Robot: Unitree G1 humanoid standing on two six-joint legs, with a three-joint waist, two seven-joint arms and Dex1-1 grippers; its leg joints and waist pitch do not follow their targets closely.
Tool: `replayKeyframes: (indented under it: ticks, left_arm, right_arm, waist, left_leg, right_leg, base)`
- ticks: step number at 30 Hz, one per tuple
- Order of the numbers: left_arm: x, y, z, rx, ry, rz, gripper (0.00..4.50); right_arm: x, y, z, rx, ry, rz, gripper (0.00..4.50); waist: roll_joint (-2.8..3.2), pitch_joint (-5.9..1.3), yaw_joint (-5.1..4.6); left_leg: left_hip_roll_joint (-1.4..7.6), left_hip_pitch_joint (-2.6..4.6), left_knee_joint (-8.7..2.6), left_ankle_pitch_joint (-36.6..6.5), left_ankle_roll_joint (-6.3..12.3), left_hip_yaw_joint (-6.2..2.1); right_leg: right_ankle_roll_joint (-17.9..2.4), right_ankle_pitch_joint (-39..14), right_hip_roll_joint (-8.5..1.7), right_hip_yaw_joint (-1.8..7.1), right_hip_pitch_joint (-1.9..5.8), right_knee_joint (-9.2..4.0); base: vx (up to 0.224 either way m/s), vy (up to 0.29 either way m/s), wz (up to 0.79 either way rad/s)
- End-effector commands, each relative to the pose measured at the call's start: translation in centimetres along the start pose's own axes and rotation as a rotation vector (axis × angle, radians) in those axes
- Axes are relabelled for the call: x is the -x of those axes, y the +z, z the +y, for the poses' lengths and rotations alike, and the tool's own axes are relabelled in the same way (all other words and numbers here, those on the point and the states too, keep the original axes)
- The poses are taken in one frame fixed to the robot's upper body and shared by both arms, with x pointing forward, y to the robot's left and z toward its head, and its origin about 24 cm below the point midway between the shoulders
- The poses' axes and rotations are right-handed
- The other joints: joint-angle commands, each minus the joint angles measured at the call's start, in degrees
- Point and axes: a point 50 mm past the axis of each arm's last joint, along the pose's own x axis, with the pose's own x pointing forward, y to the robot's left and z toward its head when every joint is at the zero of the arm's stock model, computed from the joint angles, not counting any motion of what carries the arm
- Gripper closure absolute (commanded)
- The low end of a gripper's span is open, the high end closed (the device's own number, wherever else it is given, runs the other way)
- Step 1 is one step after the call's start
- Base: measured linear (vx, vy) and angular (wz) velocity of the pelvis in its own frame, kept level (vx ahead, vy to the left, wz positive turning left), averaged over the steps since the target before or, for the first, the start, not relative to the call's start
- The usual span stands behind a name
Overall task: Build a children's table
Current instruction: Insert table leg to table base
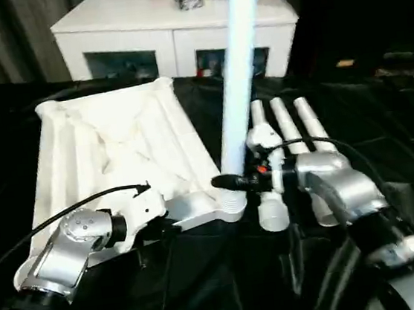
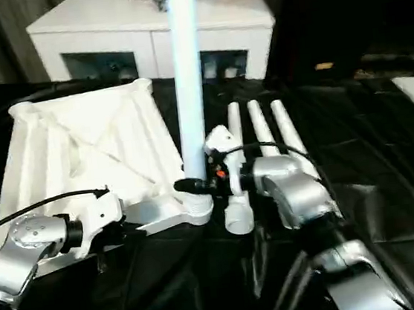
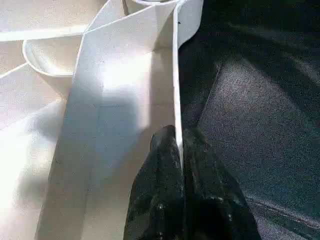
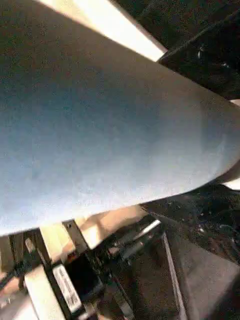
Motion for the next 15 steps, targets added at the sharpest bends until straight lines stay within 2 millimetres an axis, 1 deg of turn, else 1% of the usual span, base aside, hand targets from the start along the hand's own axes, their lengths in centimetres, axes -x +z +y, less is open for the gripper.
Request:
replayKeyframes:
  ticks: [1, 2, 3, 5, 6, 7, 8, 9, 10, 11, 12, 14, 15]
  left_arm:
    - [0.23, 1.84, 1.1, -0.042, 0.075, -0.065, 4.5]
    - [0.22, 1.83, 1.08, -0.042, 0.075, -0.066, 4.5]
    - [0.22, 1.82, 1.05, -0.041, 0.075, -0.066, 4.5]
    - [0.2, 1.8, 1.02, -0.041, 0.075, -0.066, 4.5]
    - [0.2, 1.8, 1.02, -0.041, 0.075, -0.066, 4.5]
    - [0.19, 1.78, 1.02, -0.041, 0.076, -0.064, 4.5]
    - [0.19, 1.73, 1.04, -0.043, 0.078, -0.06, 4.5]
    - [0.23, 1.66, 1.14, -0.045, 0.087, -0.055, 4.5]
    - [0.26, 1.61, 1.2, -0.046, 0.091, -0.052, 4.5]
    - [0.38, 1.41, 1.38, -0.05, 0.105, -0.039, 4.5]
    - [0.45, 1.31, 1.47, -0.052, 0.112, -0.031, 4.5]
    - [0.55, 1.18, 1.57, -0.052, 0.118, -0.024, 4.5]
    - [0.58, 1.16, 1.59, -0.051, 0.12, -0.023, 4.5]
  right_arm:
    - [-0.14, -7.71, 1.78, -0.196, -0.011, 0.281, 2.67]
    - [-0.17, -7.66, 1.89, -0.196, -0.008, 0.271, 2.67]
    - [-0.19, -7.65, 1.98, -0.197, -0.003, 0.266, 2.67]
    - [-0.18, -7.71, 2.1, -0.197, 0.0, 0.264, 2.67]
    - [-0.18, -7.71, 2.1, -0.197, 0.0, 0.264, 2.67]
    - [-0.17, -7.77, 2.17, -0.198, 0.001, 0.261, 2.67]
    - [-0.15, -7.85, 2.22, -0.199, 0.0, 0.26, 2.67]
    - [-0.15, -7.93, 2.21, -0.2, -0.003, 0.258, 2.67]
    - [-0.15, -7.97, 2.19, -0.199, -0.008, 0.258, 2.67]
    - [-0.18, -8.09, 2.08, -0.194, -0.029, 0.255, 2.67]
    - [-0.19, -8.15, 2.02, -0.191, -0.04, 0.253, 2.67]
    - [-0.29, -8.09, 1.83, -0.18, -0.074, 0.24, 2.67]
    - [-0.37, -8.03, 1.72, -0.18, -0.093, 0.232, 2.67]
  waist:
    - [0.76, -0.27, -0.44]
    - [0.92, -0.3, -0.52]
    - [0.98, -0.17, -0.8]
    - [1.0, -0.24, -1.0]
    - [1.14, -0.34, -1.04]
    - [1.14, -0.45, -1.04]
    - [1.25, -0.43, -0.99]
    - [1.16, -0.43, -0.93]
    - [1.08, -0.44, -0.9]
    - [1.17, -0.42, -0.78]
    - [1.13, -0.39, -0.78]
    - [0.97, -0.29, -0.76]
    - [1.01, -0.26, -0.75]
  left_leg:
    - [4.18, 0.99, -5.24, -31.65, -4.84, -2.84]
    - [4.16, 1.15, -5.25, -32.72, -4.99, -2.92]
    - [4.16, 1.36, -5.33, -34.87, -5.28, -3.08]
    - [4.12, 1.32, -5.44, -36.51, -5.37, -3.31]
    - [4.15, 1.26, -5.58, -36.77, -5.48, -3.4]
    - [4.17, 1.19, -5.68, -36.56, -5.54, -3.38]
    - [4.16, 1.2, -5.71, -36.54, -5.55, -3.32]
    - [4.15, 1.4, -5.64, -36.45, -5.48, -3.16]
    - [4.11, 1.44, -5.59, -36.05, -5.28, -3.02]
    - [4.06, 1.52, -5.47, -35.4, -5.04, -2.85]
    - [4.06, 1.55, -5.44, -35.28, -4.93, -2.81]
    - [4.02, 1.51, -5.41, -35.22, -4.68, -2.82]
    - [3.99, 1.59, -5.38, -35.34, -4.56, -2.9]
  right_leg:
    - [-6.95, -29.9, -4.85, 2.93, -0.91, -6.39]
    - [-6.57, -30.58, -4.81, 2.93, -1.07, -6.51]
    - [-6.01, -31.82, -4.72, 2.89, -1.36, -6.76]
    - [-5.5, -32.48, -4.72, 2.76, -1.27, -6.89]
    - [-5.51, -31.33, -4.67, 2.7, -1.17, -6.87]
    - [-5.75, -29.46, -4.58, 2.69, -1.11, -6.78]
    - [-5.94, -28.65, -4.54, 2.74, -1.18, -6.76]
    - [-6.29, -27.57, -4.5, 2.88, -1.43, -6.8]
    - [-6.65, -26.81, -4.49, 3.0, -1.49, -6.77]
    - [-6.91, -26.72, -4.62, 3.16, -1.62, -6.88]
    - [-6.93, -26.94, -4.65, 3.2, -1.66, -6.94]
    - [-6.54, -28.89, -4.78, 3.2, -1.65, -7.11]
    - [-6.14, -30.35, -4.86, 3.19, -1.7, -7.21]
  base:
    - [0.0, 0.0, 0.0]
    - [0.0, 0.0, 0.0]
    - [0.0, 0.0, 0.0]
    - [0.0, 0.0, 0.0]
    - [0.0, 0.0, 0.0]
    - [0.0, 0.0, 0.0]
    - [0.0, 0.0, 0.0]
    - [0.0, 0.0, 0.0]
    - [0.0, 0.0, 0.0]
    - [0.0, 0.0, 0.0]
    - [0.0, 0.0, 0.0]
    - [0.0, 0.0, 0.0]
    - [0.0, 0.0, 0.0]
